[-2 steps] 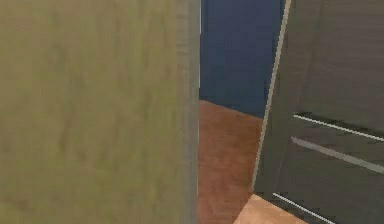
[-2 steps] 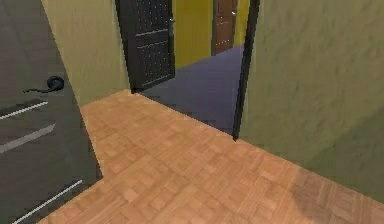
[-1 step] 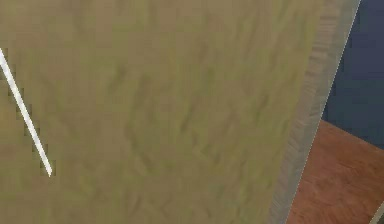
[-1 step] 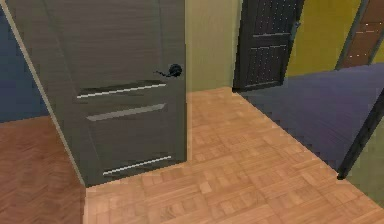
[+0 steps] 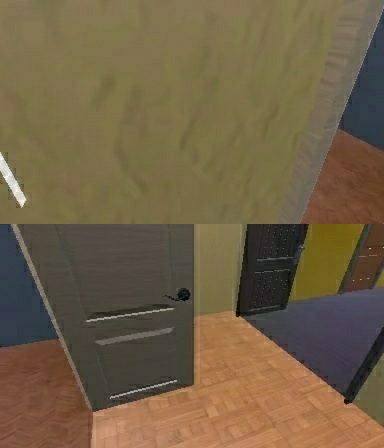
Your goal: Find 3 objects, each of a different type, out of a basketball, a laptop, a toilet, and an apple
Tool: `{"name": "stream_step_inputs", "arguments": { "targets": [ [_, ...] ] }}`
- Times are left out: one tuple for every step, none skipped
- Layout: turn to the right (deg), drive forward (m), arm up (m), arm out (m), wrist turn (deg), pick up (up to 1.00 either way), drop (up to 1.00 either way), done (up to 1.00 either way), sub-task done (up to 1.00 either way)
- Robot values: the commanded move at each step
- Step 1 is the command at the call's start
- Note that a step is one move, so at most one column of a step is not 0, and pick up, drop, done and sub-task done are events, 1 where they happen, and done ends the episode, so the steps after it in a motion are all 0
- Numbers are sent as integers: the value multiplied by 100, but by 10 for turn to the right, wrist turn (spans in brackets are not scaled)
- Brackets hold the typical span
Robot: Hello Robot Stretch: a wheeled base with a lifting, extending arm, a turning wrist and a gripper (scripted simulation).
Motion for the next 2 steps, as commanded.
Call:
{"name": "stream_step_inputs", "arguments": {
  "targets": [
    [450, 0, 0, 0, 0, 0, 0, 0, 0],
    [240, 0, 0, 0, 0, 0, 0, 0, 0]
  ]
}}
